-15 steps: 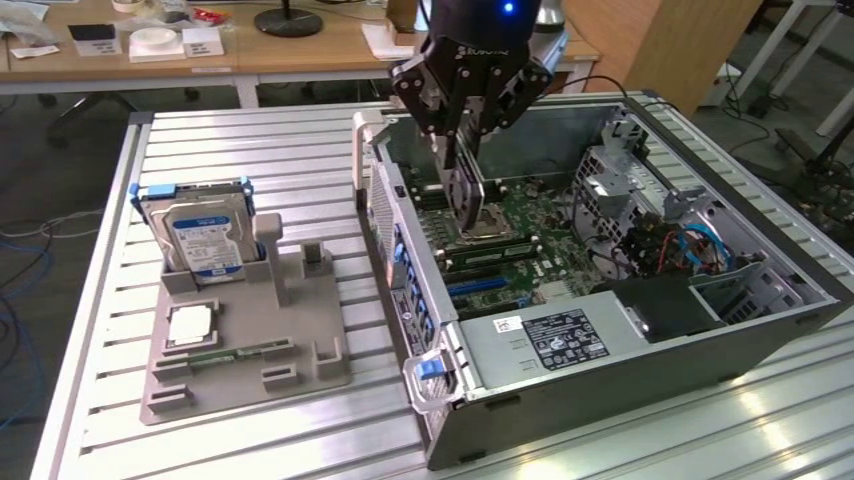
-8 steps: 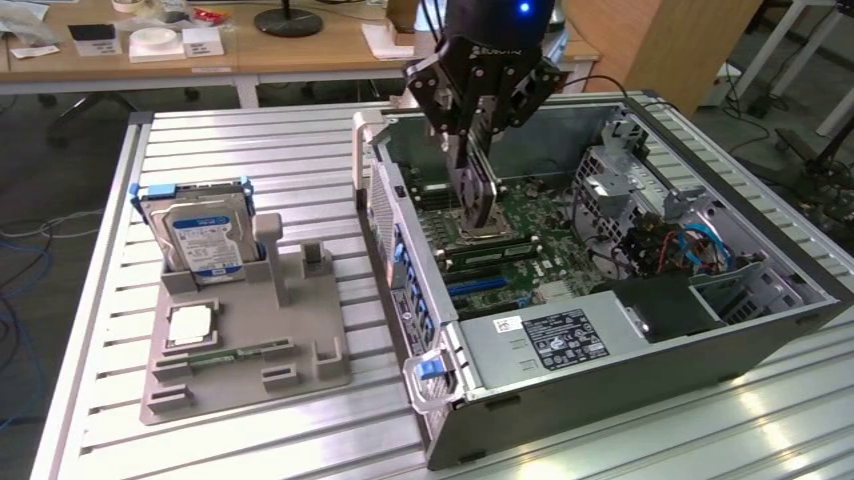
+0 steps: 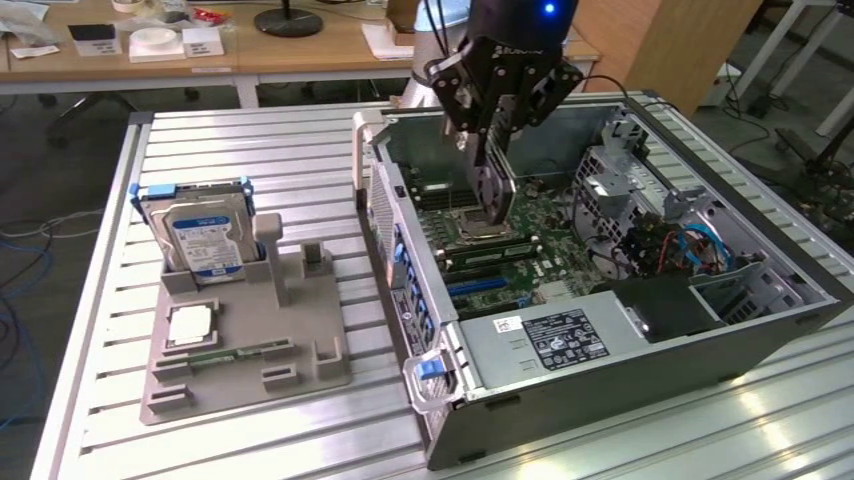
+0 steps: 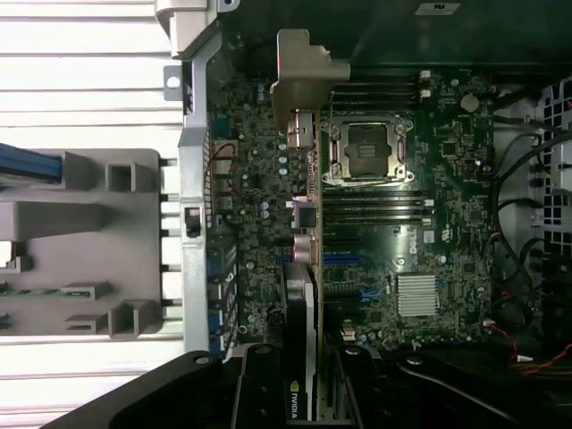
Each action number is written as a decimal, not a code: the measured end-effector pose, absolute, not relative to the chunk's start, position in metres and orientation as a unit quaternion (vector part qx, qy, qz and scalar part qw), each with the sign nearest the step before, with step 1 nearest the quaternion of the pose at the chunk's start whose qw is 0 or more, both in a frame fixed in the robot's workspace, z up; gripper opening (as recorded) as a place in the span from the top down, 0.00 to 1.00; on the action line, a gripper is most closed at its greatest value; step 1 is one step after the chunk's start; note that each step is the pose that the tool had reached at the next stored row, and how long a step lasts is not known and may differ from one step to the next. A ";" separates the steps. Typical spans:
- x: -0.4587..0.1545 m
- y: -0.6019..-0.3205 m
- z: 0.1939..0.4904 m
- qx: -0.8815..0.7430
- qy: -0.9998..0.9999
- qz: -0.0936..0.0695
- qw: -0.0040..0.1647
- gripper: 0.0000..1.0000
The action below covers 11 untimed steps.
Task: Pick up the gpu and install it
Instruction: 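Pick up the gpu and move the gpu toward the slot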
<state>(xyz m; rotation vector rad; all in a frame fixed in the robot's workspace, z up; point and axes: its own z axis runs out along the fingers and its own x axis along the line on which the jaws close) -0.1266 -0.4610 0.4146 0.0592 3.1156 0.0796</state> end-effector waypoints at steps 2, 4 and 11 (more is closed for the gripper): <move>-0.122 -0.461 0.415 0.019 0.999 0.026 0.012 0.73; -0.117 -0.461 0.415 0.019 0.999 0.026 0.012 0.73; -0.100 -0.461 0.415 0.019 0.999 0.026 0.012 0.73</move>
